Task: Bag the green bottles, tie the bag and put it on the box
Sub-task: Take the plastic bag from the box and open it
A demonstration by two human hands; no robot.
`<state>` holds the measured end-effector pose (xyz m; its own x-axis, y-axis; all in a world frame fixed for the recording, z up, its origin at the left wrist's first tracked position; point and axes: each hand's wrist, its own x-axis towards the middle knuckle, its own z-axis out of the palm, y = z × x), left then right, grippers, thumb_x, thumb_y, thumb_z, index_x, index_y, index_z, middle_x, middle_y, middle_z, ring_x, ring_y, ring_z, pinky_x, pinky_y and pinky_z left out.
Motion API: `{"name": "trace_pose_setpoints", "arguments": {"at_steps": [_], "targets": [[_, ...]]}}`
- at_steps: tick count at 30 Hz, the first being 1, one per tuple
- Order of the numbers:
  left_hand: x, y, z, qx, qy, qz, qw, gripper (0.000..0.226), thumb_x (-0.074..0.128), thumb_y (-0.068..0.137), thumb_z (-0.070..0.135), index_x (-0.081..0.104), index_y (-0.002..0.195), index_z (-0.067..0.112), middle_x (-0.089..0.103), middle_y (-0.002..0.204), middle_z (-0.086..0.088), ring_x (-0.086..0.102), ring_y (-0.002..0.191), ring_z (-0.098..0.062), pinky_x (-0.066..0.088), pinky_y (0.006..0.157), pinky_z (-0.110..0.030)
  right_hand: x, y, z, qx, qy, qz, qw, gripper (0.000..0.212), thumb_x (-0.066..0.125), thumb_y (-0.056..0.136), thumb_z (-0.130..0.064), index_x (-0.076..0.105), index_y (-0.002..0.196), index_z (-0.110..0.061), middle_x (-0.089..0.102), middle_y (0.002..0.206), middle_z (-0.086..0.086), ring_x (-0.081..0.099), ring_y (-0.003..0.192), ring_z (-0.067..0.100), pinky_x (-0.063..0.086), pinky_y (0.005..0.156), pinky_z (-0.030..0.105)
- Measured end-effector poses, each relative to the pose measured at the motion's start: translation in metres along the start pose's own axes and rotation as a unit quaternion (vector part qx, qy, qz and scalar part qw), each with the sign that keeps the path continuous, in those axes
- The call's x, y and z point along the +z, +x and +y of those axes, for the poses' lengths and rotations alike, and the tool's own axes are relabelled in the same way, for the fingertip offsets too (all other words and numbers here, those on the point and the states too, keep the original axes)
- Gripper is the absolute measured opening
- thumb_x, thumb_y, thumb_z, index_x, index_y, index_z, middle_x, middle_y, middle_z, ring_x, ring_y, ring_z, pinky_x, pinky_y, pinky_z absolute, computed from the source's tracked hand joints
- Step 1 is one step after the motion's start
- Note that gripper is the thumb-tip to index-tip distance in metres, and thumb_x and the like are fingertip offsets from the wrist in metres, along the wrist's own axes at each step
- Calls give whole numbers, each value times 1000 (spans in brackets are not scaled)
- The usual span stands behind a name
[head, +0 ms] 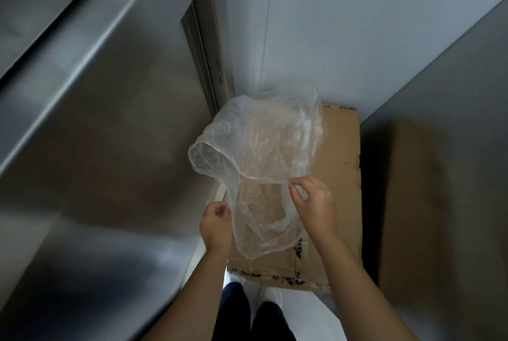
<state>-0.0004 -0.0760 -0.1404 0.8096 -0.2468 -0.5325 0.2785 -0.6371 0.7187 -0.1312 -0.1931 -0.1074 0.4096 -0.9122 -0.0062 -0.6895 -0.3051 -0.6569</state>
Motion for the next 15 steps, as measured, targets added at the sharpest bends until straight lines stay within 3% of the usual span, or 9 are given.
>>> {"name": "trace_pose_setpoints", "arguments": {"at_steps": [3, 7, 11, 15], "targets": [[-5, -9, 8, 13, -9, 3, 1000, 4, 58, 84, 12, 61, 84, 14, 62, 83, -2, 57, 77, -17, 42, 65, -23, -11, -4, -8, 17, 10, 1, 1000, 9, 64, 83, -13, 71, 88, -12, 71, 88, 2, 62, 86, 17, 41, 71, 20], [-18, -23, 21, 39, -40, -2, 998, 6, 57, 85, 13, 60, 81, 17, 62, 79, -1, 59, 76, -20, 49, 72, -32, -33, -12, -22, 35, 25, 13, 999, 9, 62, 84, -14, 70, 87, -12, 70, 88, 2, 61, 86, 17, 42, 70, 23], [-37, -43, 39, 93, -66, -7, 993, 5, 58, 85, 8, 59, 83, 12, 62, 77, -3, 58, 75, -19, 45, 71, -27, -64, -28, -39, 38, 39, 40, 998, 10, 61, 84, -13, 70, 88, -9, 69, 87, 5, 61, 86, 20, 50, 74, 33], [-57, -69, 64, 141, -95, -25, 985, 19, 60, 83, 7, 57, 73, 23, 61, 74, 3, 56, 70, -11, 44, 67, -19, -93, -46, -52, 29, 21, 56, 998, 11, 60, 84, -12, 69, 90, -7, 68, 88, 6, 59, 85, 20, 44, 74, 27]]}}
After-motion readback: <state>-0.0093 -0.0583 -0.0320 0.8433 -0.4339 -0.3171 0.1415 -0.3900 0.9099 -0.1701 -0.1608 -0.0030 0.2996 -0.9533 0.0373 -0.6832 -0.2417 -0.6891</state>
